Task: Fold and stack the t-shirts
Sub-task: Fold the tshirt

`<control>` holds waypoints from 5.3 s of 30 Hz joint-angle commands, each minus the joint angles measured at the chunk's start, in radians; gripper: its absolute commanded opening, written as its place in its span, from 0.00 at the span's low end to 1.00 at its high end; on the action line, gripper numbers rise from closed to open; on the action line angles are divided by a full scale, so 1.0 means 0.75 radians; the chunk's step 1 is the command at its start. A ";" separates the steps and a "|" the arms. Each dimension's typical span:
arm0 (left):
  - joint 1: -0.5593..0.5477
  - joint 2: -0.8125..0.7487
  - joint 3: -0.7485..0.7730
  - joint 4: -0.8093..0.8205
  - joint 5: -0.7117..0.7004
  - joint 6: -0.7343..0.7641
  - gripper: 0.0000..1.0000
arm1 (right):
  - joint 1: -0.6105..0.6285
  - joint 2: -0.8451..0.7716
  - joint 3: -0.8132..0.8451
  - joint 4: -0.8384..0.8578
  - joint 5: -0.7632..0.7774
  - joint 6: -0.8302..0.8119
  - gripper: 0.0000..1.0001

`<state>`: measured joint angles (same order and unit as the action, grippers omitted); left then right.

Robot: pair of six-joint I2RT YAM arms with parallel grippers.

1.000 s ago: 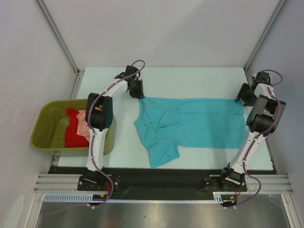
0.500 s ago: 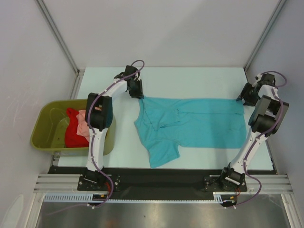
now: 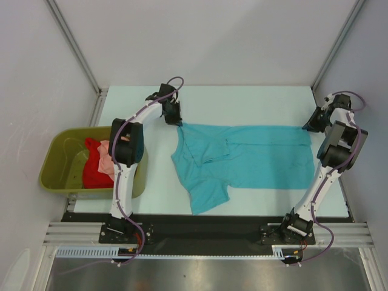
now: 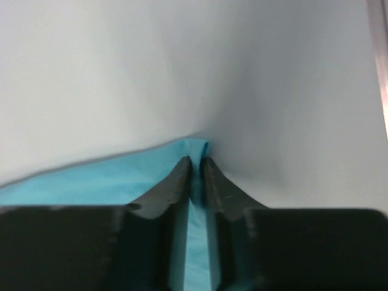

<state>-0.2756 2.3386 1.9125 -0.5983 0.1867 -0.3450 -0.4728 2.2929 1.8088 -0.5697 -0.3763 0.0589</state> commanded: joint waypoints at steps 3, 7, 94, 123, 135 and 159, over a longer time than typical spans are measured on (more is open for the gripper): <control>0.022 0.015 0.056 0.002 -0.085 -0.031 0.00 | 0.007 0.019 -0.012 0.019 0.103 0.054 0.06; 0.034 0.003 0.048 0.065 -0.138 -0.059 0.01 | 0.007 -0.044 -0.094 0.211 0.187 0.166 0.00; -0.408 -0.977 -1.337 0.417 -0.024 -0.616 0.55 | 0.144 -1.407 -1.127 -0.298 0.258 0.486 0.64; -0.316 -0.960 -1.417 0.519 0.205 -0.712 0.33 | -0.226 -1.345 -1.303 -0.200 0.340 0.547 0.52; -0.301 -0.954 -1.388 0.509 0.209 -0.626 0.00 | -0.220 -1.145 -1.362 0.078 0.209 0.652 0.52; -0.295 -1.038 -1.351 0.430 0.109 -0.507 0.00 | 0.191 -0.891 -1.013 0.328 0.346 0.603 0.51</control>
<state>-0.5049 1.6024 0.8639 -0.2718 0.2867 -0.7559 -0.3767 1.5772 0.9684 -0.3717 -0.1638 0.5568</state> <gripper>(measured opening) 0.011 0.478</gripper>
